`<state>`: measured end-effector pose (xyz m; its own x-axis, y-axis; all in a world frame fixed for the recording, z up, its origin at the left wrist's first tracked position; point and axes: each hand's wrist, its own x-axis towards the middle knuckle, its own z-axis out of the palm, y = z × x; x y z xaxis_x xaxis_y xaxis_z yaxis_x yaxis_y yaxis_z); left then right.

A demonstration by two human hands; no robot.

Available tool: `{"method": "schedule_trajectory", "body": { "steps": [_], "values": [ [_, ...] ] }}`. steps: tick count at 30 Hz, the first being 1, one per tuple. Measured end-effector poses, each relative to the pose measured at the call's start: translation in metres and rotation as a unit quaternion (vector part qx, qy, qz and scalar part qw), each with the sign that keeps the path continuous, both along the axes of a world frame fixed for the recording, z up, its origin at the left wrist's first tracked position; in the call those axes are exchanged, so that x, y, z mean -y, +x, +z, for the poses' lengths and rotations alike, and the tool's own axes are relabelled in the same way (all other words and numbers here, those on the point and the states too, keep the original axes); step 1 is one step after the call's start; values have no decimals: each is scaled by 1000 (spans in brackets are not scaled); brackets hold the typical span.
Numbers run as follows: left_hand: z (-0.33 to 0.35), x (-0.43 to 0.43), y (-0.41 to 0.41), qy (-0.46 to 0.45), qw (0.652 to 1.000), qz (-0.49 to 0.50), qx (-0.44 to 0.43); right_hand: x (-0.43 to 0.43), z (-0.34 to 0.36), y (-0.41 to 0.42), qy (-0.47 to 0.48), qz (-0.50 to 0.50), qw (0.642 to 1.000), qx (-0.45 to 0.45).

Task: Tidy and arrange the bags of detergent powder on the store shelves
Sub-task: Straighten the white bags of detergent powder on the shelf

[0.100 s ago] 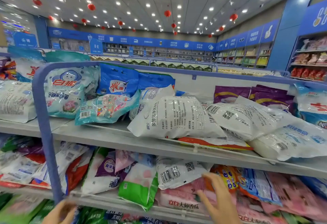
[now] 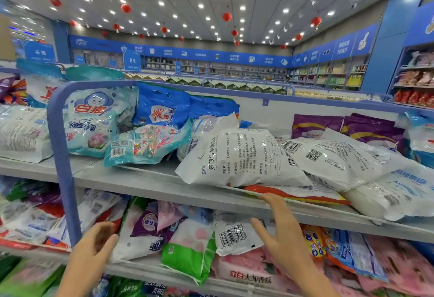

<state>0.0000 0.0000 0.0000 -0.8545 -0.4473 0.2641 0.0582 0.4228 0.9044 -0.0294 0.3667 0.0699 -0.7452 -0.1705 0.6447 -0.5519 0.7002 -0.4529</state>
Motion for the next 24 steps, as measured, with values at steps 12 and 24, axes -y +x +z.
{"method": "schedule_trajectory", "body": {
  "steps": [12,24],
  "values": [
    [102,-6,-111,-23,976,-122,-179,102,44,-130,314,-167,924,-143],
    [124,-26,-162,8,941,-245,-232,75,98,-164,32,-221,924,-309]
  ]
}}
